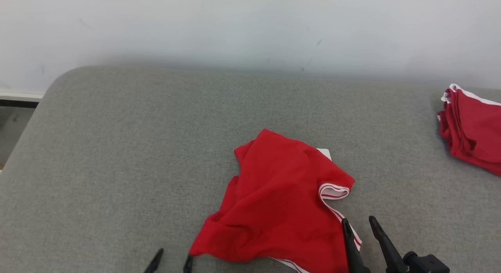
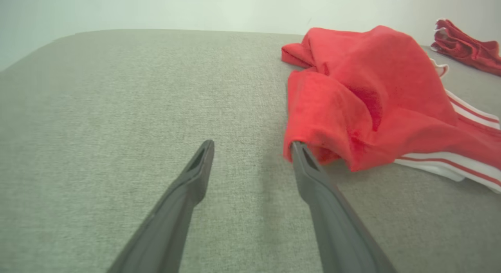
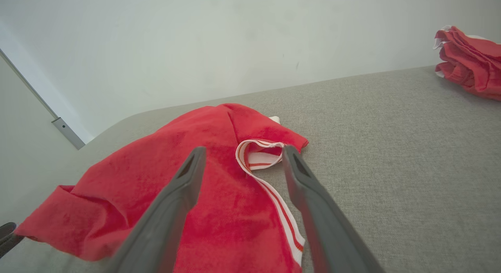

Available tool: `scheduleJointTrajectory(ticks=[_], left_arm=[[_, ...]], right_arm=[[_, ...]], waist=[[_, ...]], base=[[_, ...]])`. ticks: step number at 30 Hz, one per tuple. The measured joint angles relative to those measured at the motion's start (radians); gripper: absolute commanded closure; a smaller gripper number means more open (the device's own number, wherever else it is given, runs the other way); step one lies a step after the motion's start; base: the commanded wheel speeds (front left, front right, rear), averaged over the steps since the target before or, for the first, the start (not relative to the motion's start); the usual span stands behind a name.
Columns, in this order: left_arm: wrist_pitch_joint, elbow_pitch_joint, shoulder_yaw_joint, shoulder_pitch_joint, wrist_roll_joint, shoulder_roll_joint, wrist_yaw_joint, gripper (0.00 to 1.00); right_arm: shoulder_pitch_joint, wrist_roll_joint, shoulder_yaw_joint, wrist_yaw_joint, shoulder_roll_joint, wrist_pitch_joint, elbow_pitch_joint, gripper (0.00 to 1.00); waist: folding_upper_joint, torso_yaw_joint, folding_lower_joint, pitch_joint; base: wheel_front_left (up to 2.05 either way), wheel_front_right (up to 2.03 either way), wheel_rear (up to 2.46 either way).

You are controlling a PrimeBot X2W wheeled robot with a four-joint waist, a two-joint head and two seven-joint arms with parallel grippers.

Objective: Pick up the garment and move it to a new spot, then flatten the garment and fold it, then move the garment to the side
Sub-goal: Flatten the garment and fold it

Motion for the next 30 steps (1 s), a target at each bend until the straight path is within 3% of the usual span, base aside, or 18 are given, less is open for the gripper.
scheduleJointTrajectory(ticks=[9,13,22,30], left_arm=[[0.0,-0.124,0.146,0.057,-0.005,-0.004,0.0,0.0],[0.0,-0.115,0.17,0.027,-0.007,-0.009,-0.003,0.0],[0.0,0.037,0.105,-0.172,-0.006,-0.028,-0.008,0.0],[0.003,0.305,-0.068,-0.339,-0.062,-0.016,-0.013,0.0]], right_arm=[[0.0,0.001,-0.002,0.0,0.0,0.0,0.002,0.0],[-0.002,0.001,0.0,0.0,0.0,0.0,0.01,0.0],[-0.024,-0.007,0.01,0.0,0.0,0.0,0.023,0.0],[-0.04,-0.007,0.006,0.0,0.0,0.0,0.033,0.0]], waist=[[0.0,0.006,0.0,0.0],[0.0,-0.002,0.0,0.003],[0.0,-0.054,0.0,0.015],[0.0,-0.103,0.0,0.034]], base=[[0.0,0.0,0.0],[0.0,0.0,0.0],[0.0,0.0,0.0],[0.0,0.0,0.0]])
